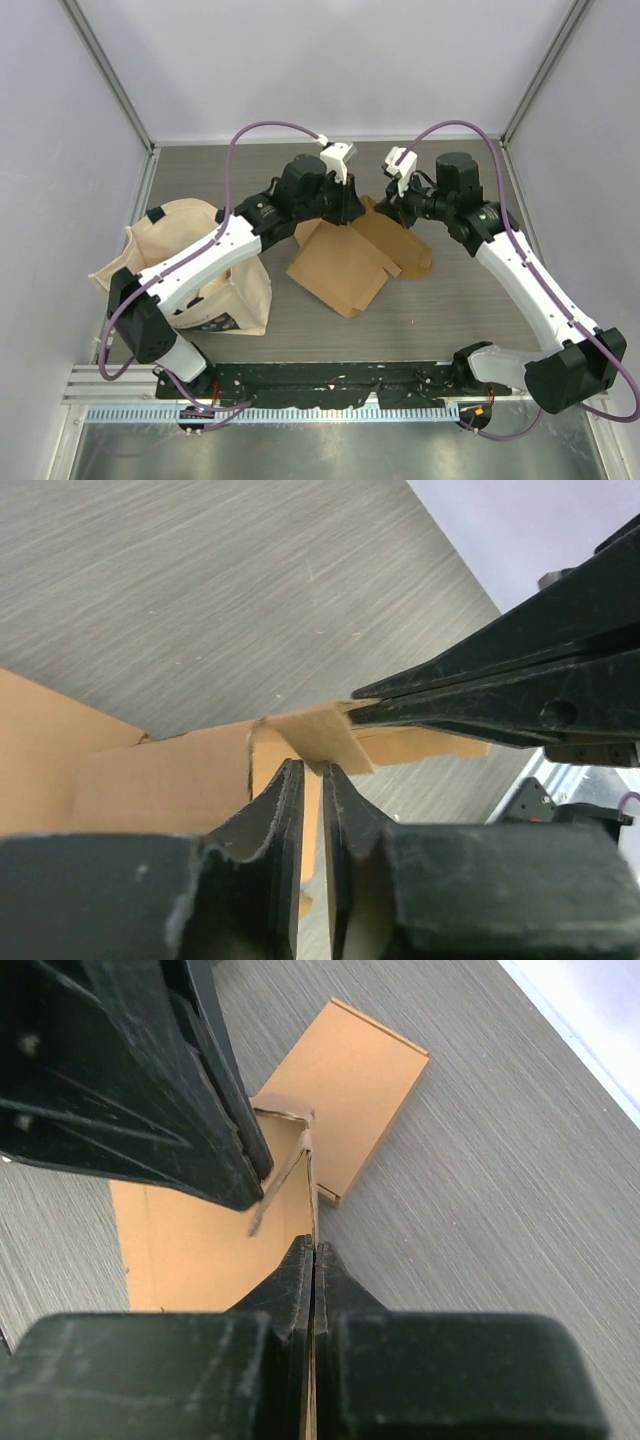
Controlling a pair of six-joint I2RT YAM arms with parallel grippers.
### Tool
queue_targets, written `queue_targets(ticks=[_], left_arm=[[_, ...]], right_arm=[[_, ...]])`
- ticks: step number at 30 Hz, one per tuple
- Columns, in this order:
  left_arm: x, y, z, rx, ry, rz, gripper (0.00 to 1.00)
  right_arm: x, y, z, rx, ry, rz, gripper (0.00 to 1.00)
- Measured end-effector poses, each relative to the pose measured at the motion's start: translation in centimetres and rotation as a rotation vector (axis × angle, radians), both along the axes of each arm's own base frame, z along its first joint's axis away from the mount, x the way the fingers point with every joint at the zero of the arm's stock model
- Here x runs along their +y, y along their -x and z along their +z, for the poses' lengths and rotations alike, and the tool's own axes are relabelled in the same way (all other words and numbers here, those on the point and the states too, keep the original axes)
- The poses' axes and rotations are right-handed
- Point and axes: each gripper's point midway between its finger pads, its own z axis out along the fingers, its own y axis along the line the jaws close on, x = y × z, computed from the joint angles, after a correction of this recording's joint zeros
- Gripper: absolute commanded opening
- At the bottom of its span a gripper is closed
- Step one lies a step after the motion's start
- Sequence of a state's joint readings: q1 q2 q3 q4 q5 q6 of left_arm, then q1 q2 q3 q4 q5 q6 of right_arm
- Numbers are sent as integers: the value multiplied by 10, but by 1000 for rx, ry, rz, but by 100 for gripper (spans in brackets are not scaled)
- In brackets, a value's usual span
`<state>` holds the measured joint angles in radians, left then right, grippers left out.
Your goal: Fold the paper box
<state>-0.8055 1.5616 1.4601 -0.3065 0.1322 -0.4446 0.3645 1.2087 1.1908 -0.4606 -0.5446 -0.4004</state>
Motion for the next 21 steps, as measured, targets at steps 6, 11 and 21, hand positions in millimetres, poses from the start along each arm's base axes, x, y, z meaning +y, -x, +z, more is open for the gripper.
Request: queue_targets(ticks=[6,11,21], left_arm=[[36,8,19,-83,-19,60,57],[71,23,37,-155,7,110,58],[84,17,-42,-39,-114,193,39]], right_arm=[[-8,1,-5,2,66,-27,1],[-15,4,-5,-11,134,-34,1],[-20,8,-12,-1,194,-45,1]])
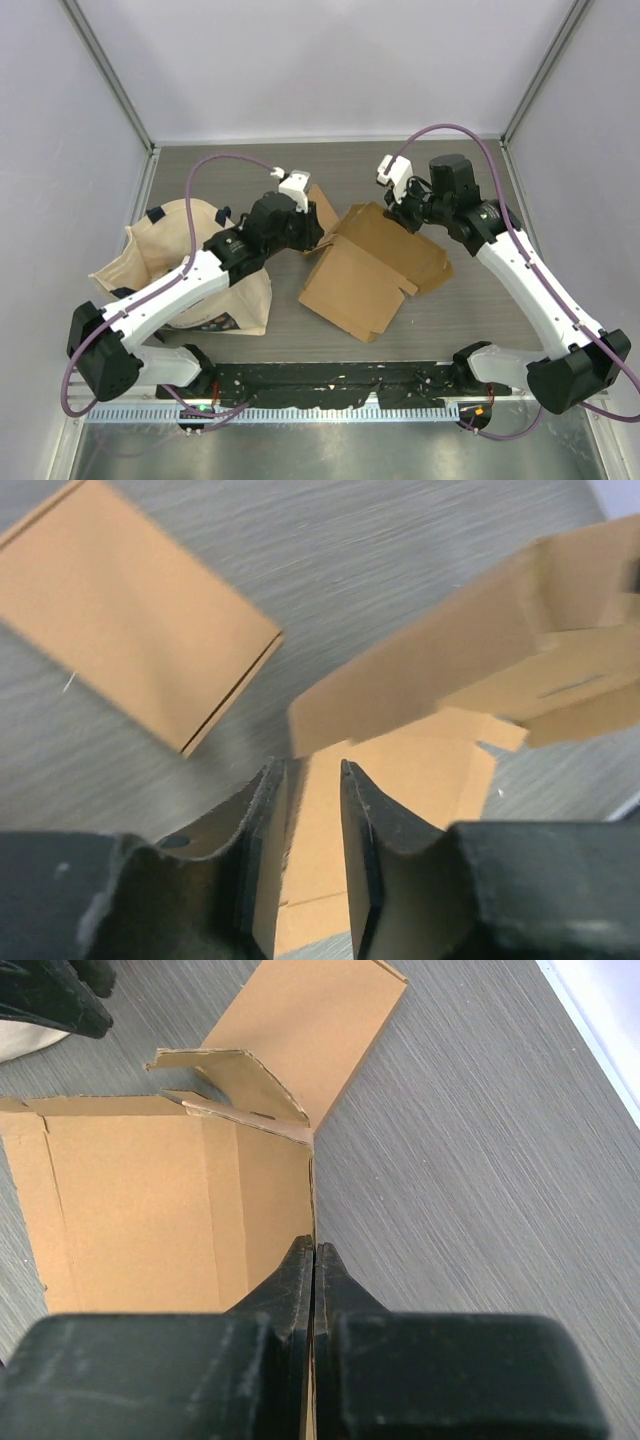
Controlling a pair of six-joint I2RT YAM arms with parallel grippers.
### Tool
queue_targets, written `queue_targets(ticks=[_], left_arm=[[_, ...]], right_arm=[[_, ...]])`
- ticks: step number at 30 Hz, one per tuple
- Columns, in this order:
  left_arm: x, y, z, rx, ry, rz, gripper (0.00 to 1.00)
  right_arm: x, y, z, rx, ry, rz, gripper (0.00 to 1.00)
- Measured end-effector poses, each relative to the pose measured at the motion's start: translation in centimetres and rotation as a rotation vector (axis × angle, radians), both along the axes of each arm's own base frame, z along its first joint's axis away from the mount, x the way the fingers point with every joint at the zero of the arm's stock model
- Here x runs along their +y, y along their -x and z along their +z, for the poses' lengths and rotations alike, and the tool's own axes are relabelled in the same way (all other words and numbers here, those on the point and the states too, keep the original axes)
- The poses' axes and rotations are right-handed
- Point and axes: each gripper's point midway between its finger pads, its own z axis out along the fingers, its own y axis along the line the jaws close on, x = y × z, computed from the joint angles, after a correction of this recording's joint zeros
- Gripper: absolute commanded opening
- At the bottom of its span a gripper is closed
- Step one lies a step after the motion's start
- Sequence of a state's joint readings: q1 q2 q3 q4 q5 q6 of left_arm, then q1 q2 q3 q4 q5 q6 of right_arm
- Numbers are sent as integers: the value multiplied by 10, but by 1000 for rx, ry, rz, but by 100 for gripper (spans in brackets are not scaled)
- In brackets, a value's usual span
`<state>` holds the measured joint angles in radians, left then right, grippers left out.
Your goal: Fold the paper box
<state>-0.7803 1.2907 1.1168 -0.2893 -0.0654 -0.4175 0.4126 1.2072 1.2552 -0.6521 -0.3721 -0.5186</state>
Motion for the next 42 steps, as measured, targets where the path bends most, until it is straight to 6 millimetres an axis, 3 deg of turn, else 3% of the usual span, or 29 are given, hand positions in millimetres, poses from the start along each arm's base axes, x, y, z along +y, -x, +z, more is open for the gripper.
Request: queue_targets(ticks=[3,8,11,15,18,26,36,42], left_arm=[[24,-1,-27,47,-24,143,45],[43,-5,-50,130,1,267,21],[41,-17,-56,185,62,290,16],[32,-31,-69,265,104,290,9],[14,-36,-75,322,128,248,6],[-16,-26,-69,403,244,138,2],[-32,-21,-69,457,338,90,2],[-45,-30,-109,528,321,96,2]], right_arm=[[-1,-1,0,5,0,-12,1],[-1,-1,-1,19,-9,-27,1],[0,0,-1,28,-19,-33,1],[2,1,0,38,-34,-34,1],[3,0,1,40,-44,-37,1],[6,-1,5,35,-70,-38,1],[10,1,6,54,-97,-39,1],[18,3,5,65,-129,-24,1]])
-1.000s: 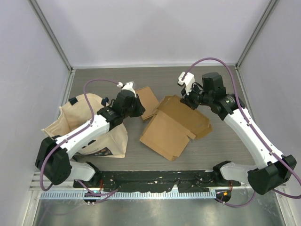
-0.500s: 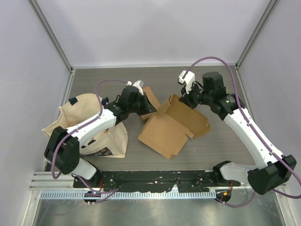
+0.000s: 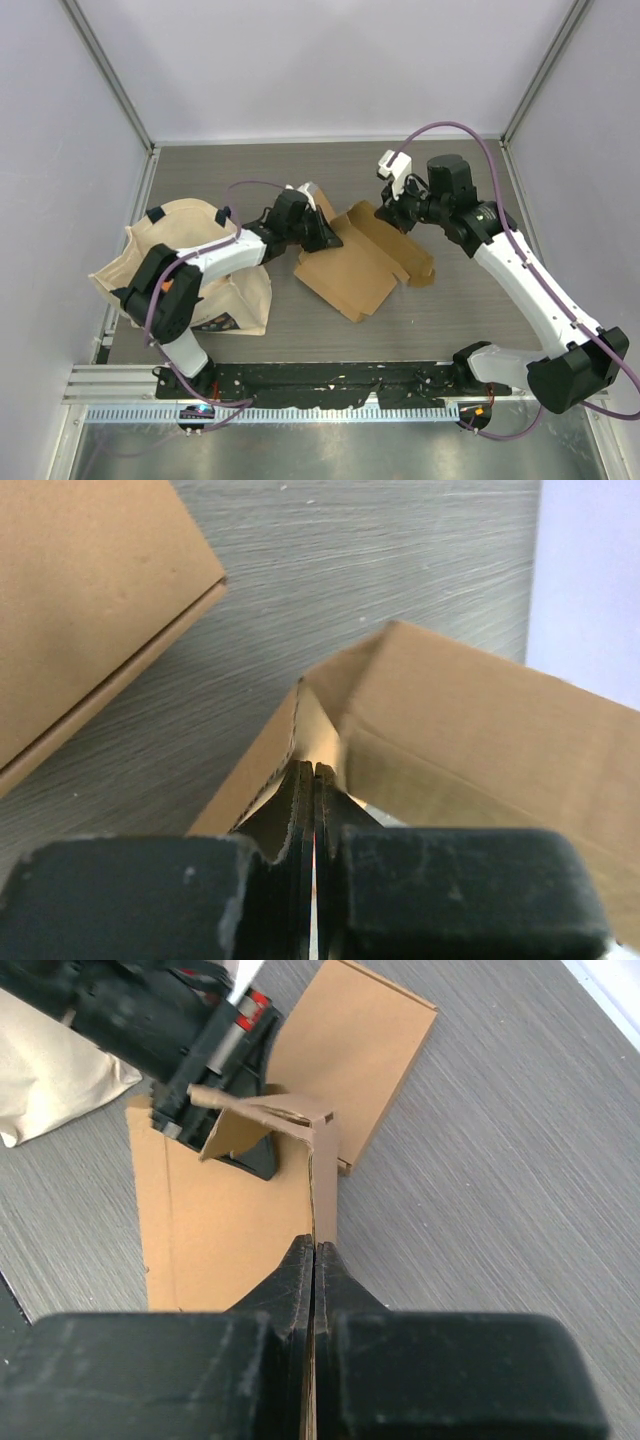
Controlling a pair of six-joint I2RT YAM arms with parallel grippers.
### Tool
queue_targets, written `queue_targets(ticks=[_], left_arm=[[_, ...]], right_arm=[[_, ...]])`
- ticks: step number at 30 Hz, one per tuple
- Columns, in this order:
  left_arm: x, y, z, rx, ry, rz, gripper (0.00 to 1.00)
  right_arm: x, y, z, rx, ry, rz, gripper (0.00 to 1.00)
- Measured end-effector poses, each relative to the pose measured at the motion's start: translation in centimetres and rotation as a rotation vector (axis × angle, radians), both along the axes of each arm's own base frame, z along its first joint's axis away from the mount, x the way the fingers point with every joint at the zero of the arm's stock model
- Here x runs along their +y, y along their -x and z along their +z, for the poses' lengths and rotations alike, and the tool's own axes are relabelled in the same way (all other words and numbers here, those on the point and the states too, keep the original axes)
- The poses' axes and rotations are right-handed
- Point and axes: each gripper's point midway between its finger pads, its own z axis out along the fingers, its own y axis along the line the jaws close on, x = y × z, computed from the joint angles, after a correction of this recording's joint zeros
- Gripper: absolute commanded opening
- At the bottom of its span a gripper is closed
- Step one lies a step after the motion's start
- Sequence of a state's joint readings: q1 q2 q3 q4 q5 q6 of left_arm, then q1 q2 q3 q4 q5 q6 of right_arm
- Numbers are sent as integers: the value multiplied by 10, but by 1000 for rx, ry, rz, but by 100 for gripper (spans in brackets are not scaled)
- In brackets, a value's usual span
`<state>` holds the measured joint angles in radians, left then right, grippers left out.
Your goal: Fold the paper box
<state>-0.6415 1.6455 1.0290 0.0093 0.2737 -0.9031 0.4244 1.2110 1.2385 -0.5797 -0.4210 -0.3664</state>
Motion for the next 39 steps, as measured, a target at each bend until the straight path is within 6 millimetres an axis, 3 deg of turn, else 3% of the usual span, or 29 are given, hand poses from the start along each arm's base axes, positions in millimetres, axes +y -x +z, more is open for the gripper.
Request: queue_targets(ticks=[3,5,6,7,8,9,11,12,14,17,20,21,23,26,27,31,39], left_arm=[[-2,-1,-26,47,-28,0,2],[-2,1,-33,56,-44,-9,8],[-2,2,-32,47,-47,-16,11],[-1,2,-29,34,-51,-19,22],[1,5,-24,15,-52,-26,28],[5,9,-16,-9,-52,-30,40],[15,21,2,-61,-40,-40,48],[20,28,15,-92,-23,-45,58],[28,42,44,-174,10,-61,64],[30,55,88,-307,58,-91,62],[26,58,112,-376,79,-115,59],[23,56,120,-398,80,-124,66],[18,50,130,-425,75,-123,70],[7,35,144,-472,53,-123,67],[2,29,149,-488,44,-120,61],[-14,14,151,-535,-12,-141,57],[-18,11,117,-496,-103,-185,40]], right_arm=[[2,2,-7,16,-1,5,1],[1,2,-12,23,12,-4,1],[-1,0,-14,21,23,-15,1],[-2,-1,-15,20,25,-18,1],[-4,-3,-15,14,36,-28,1],[-7,-5,-17,6,54,-37,1],[-12,-7,-19,-5,81,-50,1],[-14,-8,-21,-9,100,-55,1],[-19,-9,-26,-14,137,-54,1],[-21,-9,-33,-18,182,-31,1],[-20,-8,-38,-34,217,9,1],[-18,-7,-40,-38,228,24,1],[-16,-6,-41,-44,239,43,1],[-14,-6,-47,-35,252,58,1],[-13,-5,-49,-28,256,62,1],[-11,-4,-54,-11,259,77,1],[-7,-1,-54,-5,241,98,1]])
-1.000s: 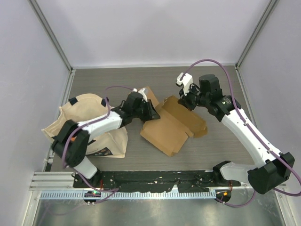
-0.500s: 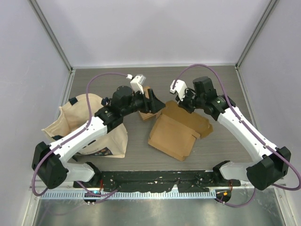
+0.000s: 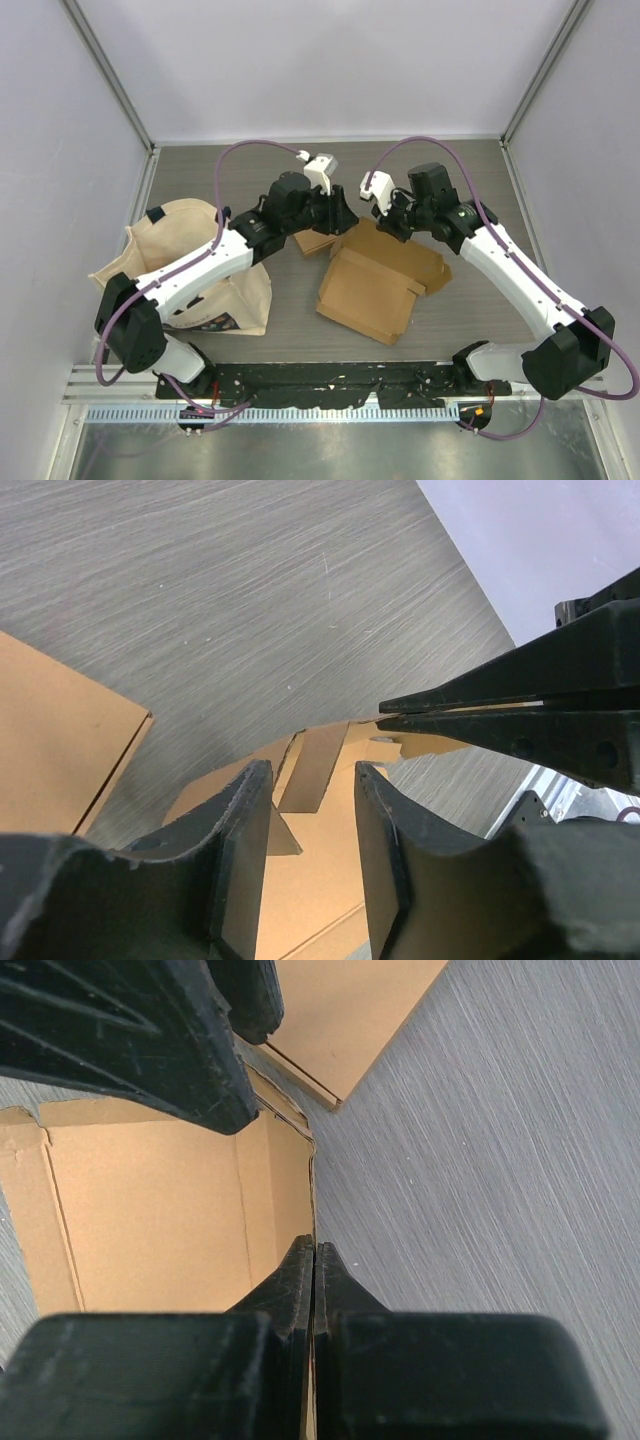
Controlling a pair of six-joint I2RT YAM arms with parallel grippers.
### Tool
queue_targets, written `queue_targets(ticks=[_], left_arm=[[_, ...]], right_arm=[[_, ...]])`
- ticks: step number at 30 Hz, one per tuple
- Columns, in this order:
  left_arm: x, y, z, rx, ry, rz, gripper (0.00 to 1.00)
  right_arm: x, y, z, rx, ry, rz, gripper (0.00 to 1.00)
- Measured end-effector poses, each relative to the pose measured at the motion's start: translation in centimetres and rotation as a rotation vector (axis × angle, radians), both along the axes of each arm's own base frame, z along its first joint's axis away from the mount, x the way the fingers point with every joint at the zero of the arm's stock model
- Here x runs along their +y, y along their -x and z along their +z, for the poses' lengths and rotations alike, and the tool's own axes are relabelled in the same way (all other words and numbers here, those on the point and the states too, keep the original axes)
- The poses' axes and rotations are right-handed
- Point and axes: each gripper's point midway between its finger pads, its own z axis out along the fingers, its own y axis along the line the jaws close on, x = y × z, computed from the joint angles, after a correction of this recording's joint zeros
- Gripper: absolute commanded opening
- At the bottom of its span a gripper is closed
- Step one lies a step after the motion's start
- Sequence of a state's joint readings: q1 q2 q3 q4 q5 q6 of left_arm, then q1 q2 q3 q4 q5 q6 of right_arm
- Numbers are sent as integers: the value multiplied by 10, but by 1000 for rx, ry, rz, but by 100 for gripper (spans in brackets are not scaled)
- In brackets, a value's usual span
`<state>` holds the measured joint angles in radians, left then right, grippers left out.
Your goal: Fold the paper box
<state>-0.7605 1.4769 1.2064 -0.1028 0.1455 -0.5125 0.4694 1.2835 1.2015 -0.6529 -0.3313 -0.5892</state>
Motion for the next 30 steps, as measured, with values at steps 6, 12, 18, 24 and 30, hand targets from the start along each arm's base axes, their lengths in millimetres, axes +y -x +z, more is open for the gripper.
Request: queue_targets(ticks=[6,12,18,24,30], left_arm=[[-7,3,-11,12,-22,-16,31],[-16,7,-24,12,-64,-24,22],[-19,10,-21,7,-72,-22,40],[-24,13,-18,24,-42,-30,30],[-35,12,-18,55,-9,-48,31]], right_arm=[[1,1,0,10,-10,-2,1],[2,1,-5,31,-6,-11,1],[5,-2,-6,50,-17,-24,1],[7,-1,-5,58,-27,-31,1],[8,0,-5,65,-35,-29,1]])
